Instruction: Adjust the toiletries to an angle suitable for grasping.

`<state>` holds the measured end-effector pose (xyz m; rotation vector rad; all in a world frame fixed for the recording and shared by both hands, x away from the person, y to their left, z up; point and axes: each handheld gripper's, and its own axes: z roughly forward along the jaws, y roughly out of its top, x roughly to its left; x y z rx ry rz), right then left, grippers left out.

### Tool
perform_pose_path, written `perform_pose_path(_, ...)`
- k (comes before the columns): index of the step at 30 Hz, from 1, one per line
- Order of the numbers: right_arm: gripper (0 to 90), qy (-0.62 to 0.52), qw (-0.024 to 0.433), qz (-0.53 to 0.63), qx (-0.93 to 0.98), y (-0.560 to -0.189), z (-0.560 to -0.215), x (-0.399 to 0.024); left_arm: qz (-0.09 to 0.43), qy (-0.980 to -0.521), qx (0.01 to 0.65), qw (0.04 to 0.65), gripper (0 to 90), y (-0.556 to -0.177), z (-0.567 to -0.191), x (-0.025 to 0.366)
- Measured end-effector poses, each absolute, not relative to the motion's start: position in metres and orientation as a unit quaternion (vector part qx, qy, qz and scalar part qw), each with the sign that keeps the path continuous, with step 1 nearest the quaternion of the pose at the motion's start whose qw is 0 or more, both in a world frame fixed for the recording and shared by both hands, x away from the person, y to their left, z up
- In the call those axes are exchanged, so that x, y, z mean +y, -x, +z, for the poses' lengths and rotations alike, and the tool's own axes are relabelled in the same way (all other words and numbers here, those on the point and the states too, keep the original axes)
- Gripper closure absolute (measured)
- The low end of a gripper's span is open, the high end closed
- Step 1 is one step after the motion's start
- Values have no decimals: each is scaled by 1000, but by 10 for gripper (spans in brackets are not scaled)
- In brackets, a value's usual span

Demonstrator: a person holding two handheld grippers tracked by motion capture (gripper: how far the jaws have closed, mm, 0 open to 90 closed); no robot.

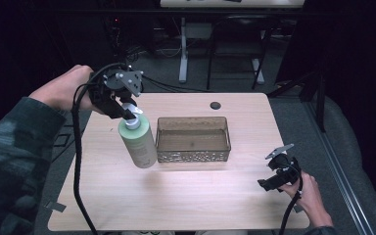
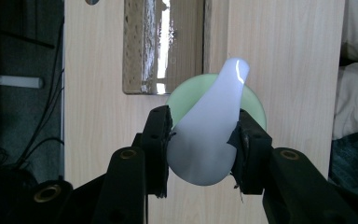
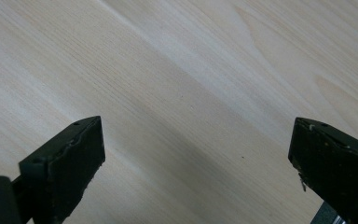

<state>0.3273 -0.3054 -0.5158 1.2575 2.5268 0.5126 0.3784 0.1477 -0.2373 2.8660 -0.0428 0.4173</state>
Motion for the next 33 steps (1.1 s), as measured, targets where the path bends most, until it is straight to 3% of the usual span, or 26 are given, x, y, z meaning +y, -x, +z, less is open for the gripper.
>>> perform_pose_path(33,30,-434,140,172,873,-328,-516,-305,158,-981,-5,111,625,-399,-212,122)
